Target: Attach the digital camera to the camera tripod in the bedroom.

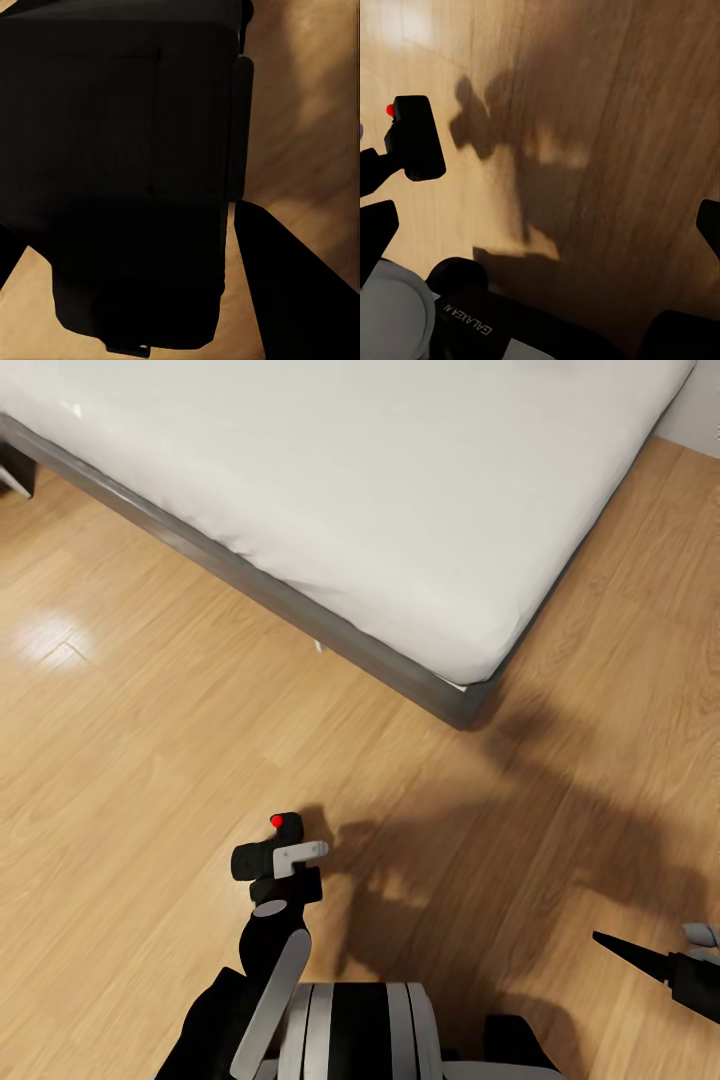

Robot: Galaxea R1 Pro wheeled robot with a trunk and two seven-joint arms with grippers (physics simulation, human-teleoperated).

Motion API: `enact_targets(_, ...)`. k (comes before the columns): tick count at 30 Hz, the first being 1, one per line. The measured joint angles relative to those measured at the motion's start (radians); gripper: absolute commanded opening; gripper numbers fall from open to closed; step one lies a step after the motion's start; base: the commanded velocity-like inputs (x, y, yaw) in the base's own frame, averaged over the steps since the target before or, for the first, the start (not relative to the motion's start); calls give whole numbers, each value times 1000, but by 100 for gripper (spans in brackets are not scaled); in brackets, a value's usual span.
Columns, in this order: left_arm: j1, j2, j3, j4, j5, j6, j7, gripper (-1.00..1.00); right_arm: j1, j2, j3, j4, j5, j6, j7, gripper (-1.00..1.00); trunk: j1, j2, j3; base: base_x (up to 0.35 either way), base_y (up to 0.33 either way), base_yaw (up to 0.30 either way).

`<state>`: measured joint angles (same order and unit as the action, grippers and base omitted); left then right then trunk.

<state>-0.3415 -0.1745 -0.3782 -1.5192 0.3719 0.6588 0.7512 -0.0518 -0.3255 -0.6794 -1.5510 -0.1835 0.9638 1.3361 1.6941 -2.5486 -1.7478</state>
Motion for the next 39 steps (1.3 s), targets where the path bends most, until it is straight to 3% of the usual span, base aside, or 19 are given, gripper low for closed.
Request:
enact_targets(4,0,0,3,0,18,0,-5,-100,0,0,0,0,0,0,0,100,-2,1,15,0,0,0)
enact_targets(7,0,2,8,1,63,-1,-19,-100,0,0,-1,0,0,1,0,100,-3,2,27,0,0,0)
enact_targets(9,0,7,29,3,168,-2,-67,-100,0,0,-1,0,-1,1,1,100,-4,2,35,0,0,0)
enact_targets(12,0,17,77,5,260,2,-120,-100,0,0,-1,0,-1,2,1,100,-5,3,46,0,0,0)
enact_targets(13,0,21,101,5,292,3,-138,-100,0,0,-1,0,-1,2,1,100,-6,3,50,0,0,0)
enact_targets(14,0,34,153,7,349,8,-174,-100,0,-1,-1,0,-1,1,1,100,-6,3,54,0,0,0)
enact_targets(17,0,61,234,8,436,12,-229,-100,0,-1,-1,0,-1,1,0,100,-8,4,66,0,0,0)
enact_targets(19,0,94,298,10,504,16,-290,-100,0,-1,-1,0,0,1,0,100,-9,4,74,0,0,0)
enact_targets(23,0,146,348,12,597,16,-393,-100,0,-1,-1,0,0,0,0,100,-10,5,89,0,0,0)
enact_targets(24,0,173,361,15,637,17,-446,-100,0,-1,-1,0,0,0,-1,100,-11,6,93,0,0,0)
enact_targets(29,0,234,377,26,728,17,-585,-100,0,-1,-1,0,1,-1,-4,100,-13,7,112,0,0,0)
enact_targets(34,0,256,381,33,758,18,-650,-100,0,-1,-1,1,2,-1,-5,100,-15,8,132,0,0,0)
enact_targets(39,0,261,381,35,766,18,-669,-100,0,0,-1,1,3,-1,-6,100,-18,9,151,0,0,0)
